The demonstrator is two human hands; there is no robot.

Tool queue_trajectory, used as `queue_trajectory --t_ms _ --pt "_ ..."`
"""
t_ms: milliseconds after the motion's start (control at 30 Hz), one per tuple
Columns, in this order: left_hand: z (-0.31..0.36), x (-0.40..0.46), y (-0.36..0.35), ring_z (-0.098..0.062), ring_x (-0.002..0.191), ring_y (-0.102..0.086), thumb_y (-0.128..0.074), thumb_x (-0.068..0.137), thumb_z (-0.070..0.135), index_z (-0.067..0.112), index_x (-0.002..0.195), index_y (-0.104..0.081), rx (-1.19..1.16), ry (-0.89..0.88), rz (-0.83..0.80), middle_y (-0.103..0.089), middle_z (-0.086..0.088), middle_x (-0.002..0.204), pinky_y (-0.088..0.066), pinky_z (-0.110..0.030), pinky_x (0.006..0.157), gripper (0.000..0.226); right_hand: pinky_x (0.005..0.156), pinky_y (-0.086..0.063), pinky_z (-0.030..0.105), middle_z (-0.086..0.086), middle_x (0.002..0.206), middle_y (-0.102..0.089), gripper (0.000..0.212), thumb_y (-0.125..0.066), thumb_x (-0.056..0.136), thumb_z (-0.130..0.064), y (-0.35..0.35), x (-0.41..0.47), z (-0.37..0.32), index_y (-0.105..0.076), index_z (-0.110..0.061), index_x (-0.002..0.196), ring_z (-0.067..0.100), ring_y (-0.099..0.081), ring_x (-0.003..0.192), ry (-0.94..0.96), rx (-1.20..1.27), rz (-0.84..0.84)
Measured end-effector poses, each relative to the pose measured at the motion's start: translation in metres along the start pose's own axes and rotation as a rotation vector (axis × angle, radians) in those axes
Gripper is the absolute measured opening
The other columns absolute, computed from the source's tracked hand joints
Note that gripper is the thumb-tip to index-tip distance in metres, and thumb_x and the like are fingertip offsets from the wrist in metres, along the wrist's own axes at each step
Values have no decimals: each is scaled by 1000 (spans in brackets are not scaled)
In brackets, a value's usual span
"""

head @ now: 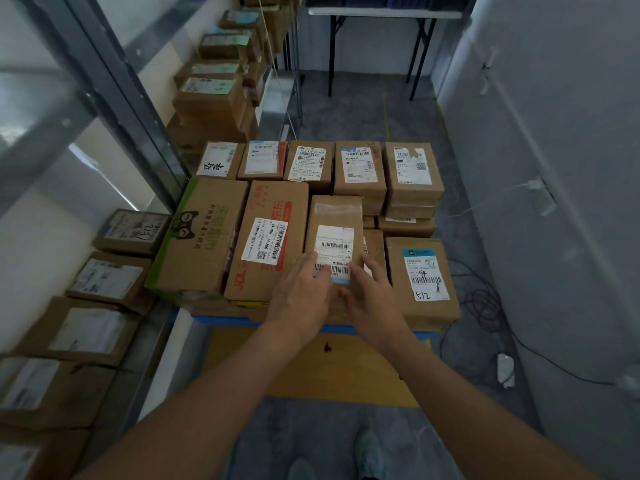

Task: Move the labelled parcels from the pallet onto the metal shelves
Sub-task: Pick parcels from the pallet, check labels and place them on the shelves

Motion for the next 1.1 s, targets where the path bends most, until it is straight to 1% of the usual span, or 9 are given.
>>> queue_trajectory --t_ms 233,400,500,600,733,833,933,1033,1100 --pt "-9 1 -5 -26 149 -33 -48 107 32 18 151 -45 -11 -20 -28 -33 -11 163 -28 -39 122 47 107 -26 16 1 166 -16 52 -57 102 -16 -5 1 3 -42 -12 152 16 -29 147 -27 -81 -20" --pt "-12 4 -7 -25 151 -30 -47 107 30 15 152 -43 -5 -63 -48 -34 -13 163 -17 -38 127 48 107 -28 18 3 167 -14 51 -52 104 -14 -5 1 0 -40 -12 153 18 -26 149 -29 -90 -29" --pt "-12 4 -4 -24 152 -29 -48 107 28 15 152 -43 -8 -73 -57 -33 -12 163 -16 -38 126 48 111 -33 26 5 168 -13 53 -51 104 -17 -4 3 -4 -37 -13 155 21 -27 149 -43 -129 -40" --pt "-13 5 0 -24 152 -28 -49 106 29 16 152 -43 -16 -85 -71 -32 -11 163 -19 -38 124 48 118 -34 38 8 168 -13 56 -51 104 -20 -4 6 -10 -33 -13 156 26 -24 151 -63 -197 -63" --pt "-13 4 11 -26 150 -31 -52 105 25 16 150 -46 -64 -94 -76 -35 -10 162 -32 -42 120 47 115 -38 40 10 163 -24 62 -58 97 -10 1 10 -21 -34 -11 155 30 -33 145 -22 -299 -81" --pt "-18 3 20 -23 141 -43 -54 103 22 15 146 -50 -100 -93 -57 -42 -7 156 -43 -41 114 44 116 -35 42 10 164 -22 60 -54 99 -8 8 10 -30 -34 -15 155 31 -31 146 -40 -329 -72" --pt "-23 -1 30 -19 132 -49 -51 104 26 15 141 -54 -134 -100 -35 -50 -2 146 -45 -36 109 38 116 -35 44 9 165 -23 54 -51 103 -14 11 8 -38 -35 -17 155 31 -31 147 -31 -346 -52" --pt "-26 -7 40 -20 129 -49 -49 104 29 14 140 -55 -140 -110 -29 -52 -3 142 -46 -40 109 39 112 -42 46 7 164 -27 50 -49 105 -25 11 3 -49 -38 -19 153 31 -36 144 -5 -351 -42" --pt "-29 -11 49 -20 124 -51 -48 103 32 17 138 -56 -131 -95 -23 -53 -2 136 -49 -42 105 38 111 -42 46 5 165 -26 50 -46 106 -31 12 0 -60 -37 -22 154 30 -34 146 11 -354 -49"
Point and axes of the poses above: each hand's wrist, its own x-axis towards the middle knuckle, its own y-axis out of the back of the hand, z = x × y, the point moved 2 cm from there along x, towards the middle knuckle
